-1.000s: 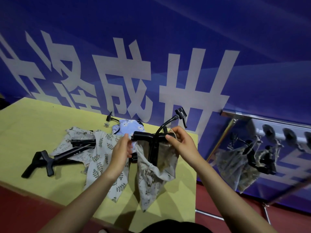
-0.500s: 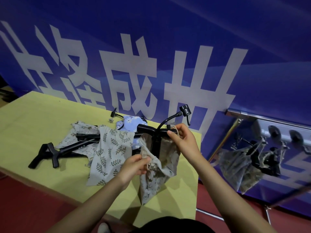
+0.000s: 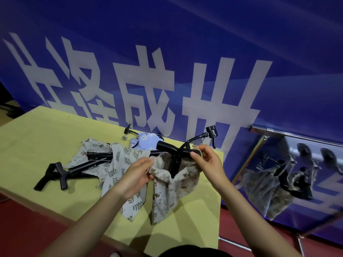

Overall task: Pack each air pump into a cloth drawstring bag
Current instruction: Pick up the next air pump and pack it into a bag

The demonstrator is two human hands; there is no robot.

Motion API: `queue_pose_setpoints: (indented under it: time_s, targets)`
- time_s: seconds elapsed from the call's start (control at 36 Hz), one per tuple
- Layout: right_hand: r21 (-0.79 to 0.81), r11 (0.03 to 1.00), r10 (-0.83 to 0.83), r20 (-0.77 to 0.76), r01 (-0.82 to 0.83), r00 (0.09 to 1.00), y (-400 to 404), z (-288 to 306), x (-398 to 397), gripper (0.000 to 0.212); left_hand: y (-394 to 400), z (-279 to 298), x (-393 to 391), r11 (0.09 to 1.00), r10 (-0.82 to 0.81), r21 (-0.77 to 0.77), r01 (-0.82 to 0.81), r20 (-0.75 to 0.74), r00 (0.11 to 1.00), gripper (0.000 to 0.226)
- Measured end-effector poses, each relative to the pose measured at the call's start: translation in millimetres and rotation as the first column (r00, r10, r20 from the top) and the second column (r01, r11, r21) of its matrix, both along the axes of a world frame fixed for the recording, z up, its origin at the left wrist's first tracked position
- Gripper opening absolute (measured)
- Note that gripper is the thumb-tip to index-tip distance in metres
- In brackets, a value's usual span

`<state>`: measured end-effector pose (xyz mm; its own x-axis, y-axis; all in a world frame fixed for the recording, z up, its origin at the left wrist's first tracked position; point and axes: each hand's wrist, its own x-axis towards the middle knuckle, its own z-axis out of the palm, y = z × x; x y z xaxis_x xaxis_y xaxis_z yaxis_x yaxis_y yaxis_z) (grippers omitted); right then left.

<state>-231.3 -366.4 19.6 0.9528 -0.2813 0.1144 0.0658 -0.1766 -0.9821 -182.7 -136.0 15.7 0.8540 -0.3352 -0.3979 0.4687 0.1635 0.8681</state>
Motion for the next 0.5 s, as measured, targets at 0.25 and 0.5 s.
queue_pose_setpoints:
  time_s: [0.25,0.5]
  targets:
    - [-0.116,0.991,0.067,0.046,-0.061,0.997,-11.9,9.5,-5.9,0.015,9.0,13.9,4.6,0.998,0.041,-0.039,-0.04,0.035,0.999,0.029]
    - [-0.282,0.94,0.191,-0.034,-0.193,0.981,-13.8,23.4,-2.7,0.02,0.1,56.7,19.8,0.97,0.076,-0.231,-0.071,0.011,0.997,0.034]
